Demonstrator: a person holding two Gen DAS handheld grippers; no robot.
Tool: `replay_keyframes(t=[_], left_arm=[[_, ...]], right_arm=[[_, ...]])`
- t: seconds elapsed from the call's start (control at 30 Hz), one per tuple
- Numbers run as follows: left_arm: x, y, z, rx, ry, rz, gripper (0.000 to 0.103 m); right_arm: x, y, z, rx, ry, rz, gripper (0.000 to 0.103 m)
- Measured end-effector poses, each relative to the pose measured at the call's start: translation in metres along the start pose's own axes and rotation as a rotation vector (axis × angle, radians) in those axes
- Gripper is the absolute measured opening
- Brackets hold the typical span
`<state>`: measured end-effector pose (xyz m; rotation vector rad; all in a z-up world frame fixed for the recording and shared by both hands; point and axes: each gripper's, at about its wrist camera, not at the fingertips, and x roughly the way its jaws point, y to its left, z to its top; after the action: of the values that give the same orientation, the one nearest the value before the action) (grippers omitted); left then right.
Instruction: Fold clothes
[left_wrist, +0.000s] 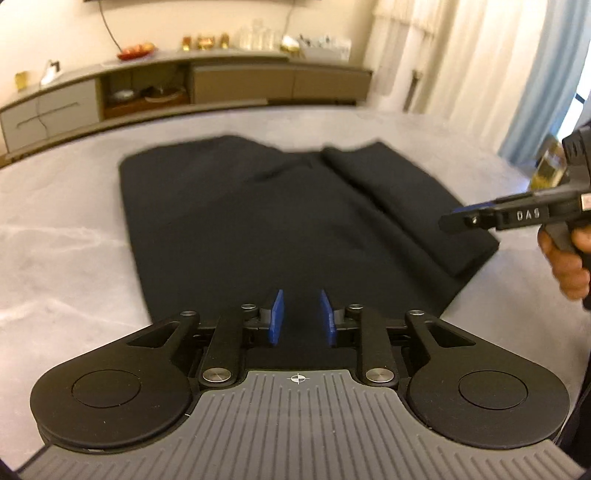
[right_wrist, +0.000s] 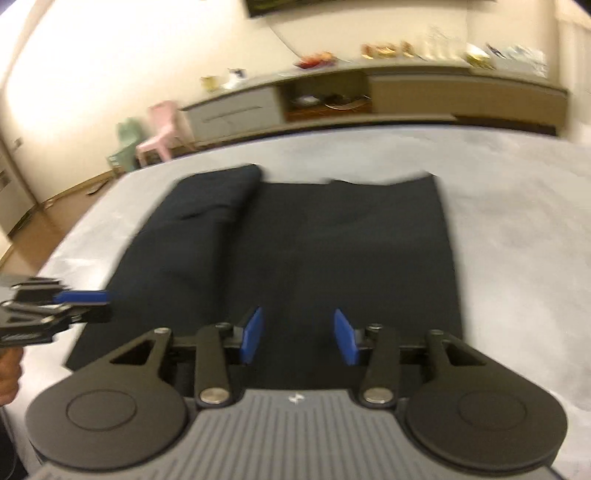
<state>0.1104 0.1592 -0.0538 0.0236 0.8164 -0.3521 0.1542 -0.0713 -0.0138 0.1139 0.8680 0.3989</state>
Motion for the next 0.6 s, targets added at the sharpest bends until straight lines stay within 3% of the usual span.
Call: replay_keyframes(t=[0.1,0.17,0.2,0.3,0.37,0.47,0.57,0.6], left_arm=[[0.004,0.006,-0.012,-0.009,0.012,0.08,0.018],[-0.002,0.015,-0.016,-0.057,0.012,0.228,0.019],[-0.004,0.019,-0.019,-0.082,0.004,0.247,0.02],[-0.007,0.026,-0.025,-0.147,0.003,0.262,0.019],[-0.015,0.017,-0.015,-0.176,0.009,0.244,0.017],[-0.031,-0.016,0.0,-0.173,-0.056,0.143,0.017],[-0.014,-0.045,0.012,-0.149,-0.032,0.012,0.021],[-0.004,-0.056,0.014,-0.122,-0.006,0.001,0.022]], right_arm=[[0.003,-0.015,-0.015,-0.062,-0.021,-0.047,0.035],[0.003,-0.019,-0.015,-0.093,-0.023,-0.07,0.021],[0.005,-0.021,-0.011,-0.098,-0.02,-0.077,0.014],[0.0,-0.031,-0.007,-0.068,-0.014,-0.051,0.012],[-0.003,-0.031,-0.005,-0.061,-0.015,-0.043,0.016],[-0.011,-0.037,0.001,-0.041,-0.066,-0.022,0.04],[-0.013,-0.045,-0.001,-0.028,-0.076,-0.028,0.043],[-0.013,-0.046,-0.004,-0.033,-0.071,-0.037,0.042]])
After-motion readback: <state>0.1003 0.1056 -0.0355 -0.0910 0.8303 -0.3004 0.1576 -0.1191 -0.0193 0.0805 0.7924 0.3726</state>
